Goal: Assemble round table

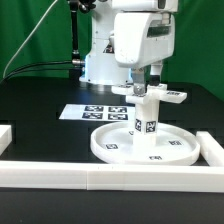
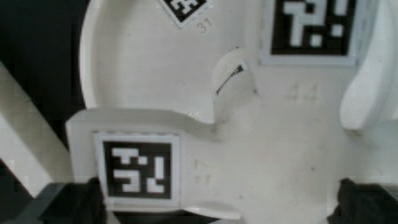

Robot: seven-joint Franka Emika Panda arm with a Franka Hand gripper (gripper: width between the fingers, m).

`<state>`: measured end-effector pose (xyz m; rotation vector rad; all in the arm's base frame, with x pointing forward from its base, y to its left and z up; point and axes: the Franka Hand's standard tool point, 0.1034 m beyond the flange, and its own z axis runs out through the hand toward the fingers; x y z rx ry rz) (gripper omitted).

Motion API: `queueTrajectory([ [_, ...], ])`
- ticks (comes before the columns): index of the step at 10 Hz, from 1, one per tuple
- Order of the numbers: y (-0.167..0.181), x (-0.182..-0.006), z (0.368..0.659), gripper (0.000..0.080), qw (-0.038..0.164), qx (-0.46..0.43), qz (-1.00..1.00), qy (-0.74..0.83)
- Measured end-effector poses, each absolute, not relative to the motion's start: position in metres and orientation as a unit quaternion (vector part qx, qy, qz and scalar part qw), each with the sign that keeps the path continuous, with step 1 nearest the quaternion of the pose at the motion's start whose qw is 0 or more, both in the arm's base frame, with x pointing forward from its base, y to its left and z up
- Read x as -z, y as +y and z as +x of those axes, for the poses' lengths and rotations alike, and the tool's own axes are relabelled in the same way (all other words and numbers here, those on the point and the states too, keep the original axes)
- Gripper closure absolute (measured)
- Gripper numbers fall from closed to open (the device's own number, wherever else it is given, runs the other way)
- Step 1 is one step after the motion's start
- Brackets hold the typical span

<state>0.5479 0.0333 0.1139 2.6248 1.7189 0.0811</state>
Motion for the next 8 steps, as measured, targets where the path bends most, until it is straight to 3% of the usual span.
queueTrajectory([
  [5,0.0377,-0.1126,0.5477,0.0151,0.035,-0.006,0.710,0.703],
  [8,0.0350,-0.1114,0.5437,0.0151,0.041,0.005,0.637,0.770],
])
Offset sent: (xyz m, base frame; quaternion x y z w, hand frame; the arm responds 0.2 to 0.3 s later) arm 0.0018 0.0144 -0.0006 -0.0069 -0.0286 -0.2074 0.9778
